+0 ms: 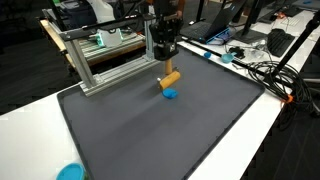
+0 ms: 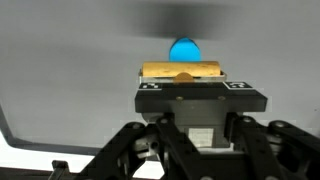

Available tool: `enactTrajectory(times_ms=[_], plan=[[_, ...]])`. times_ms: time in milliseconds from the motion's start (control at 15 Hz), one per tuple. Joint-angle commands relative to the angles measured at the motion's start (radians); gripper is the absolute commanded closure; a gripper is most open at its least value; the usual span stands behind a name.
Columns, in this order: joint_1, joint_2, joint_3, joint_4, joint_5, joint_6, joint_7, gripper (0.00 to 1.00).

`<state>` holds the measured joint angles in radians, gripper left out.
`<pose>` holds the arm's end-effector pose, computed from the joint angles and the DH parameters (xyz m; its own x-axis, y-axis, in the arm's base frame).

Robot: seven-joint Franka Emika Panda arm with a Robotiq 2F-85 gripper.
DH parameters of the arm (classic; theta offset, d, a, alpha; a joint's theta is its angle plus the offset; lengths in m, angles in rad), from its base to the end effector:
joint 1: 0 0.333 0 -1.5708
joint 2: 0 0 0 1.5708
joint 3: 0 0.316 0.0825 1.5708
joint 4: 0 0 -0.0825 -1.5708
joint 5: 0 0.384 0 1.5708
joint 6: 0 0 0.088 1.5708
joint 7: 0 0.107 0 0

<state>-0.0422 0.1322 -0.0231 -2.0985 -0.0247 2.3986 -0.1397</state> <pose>0.5808 -0.0379 0.3744 0.9823 0.0940 0.1621 0.0877 -0.9951 0.0456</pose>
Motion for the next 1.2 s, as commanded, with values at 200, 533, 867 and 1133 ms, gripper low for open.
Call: enactTrajectory(times_ms=[200,533,867,1133], plan=[[0.039,0.042,0.001,-0.002,-0.019,0.034,0.194,0.78],[0.067,0.096,-0.016,0.004,-0.065,0.117,0.344,0.78],[0.097,0.157,-0.040,0.013,-0.143,0.123,0.453,0.78],[0.103,0.173,-0.048,0.025,-0.111,0.196,0.550,0.78]])
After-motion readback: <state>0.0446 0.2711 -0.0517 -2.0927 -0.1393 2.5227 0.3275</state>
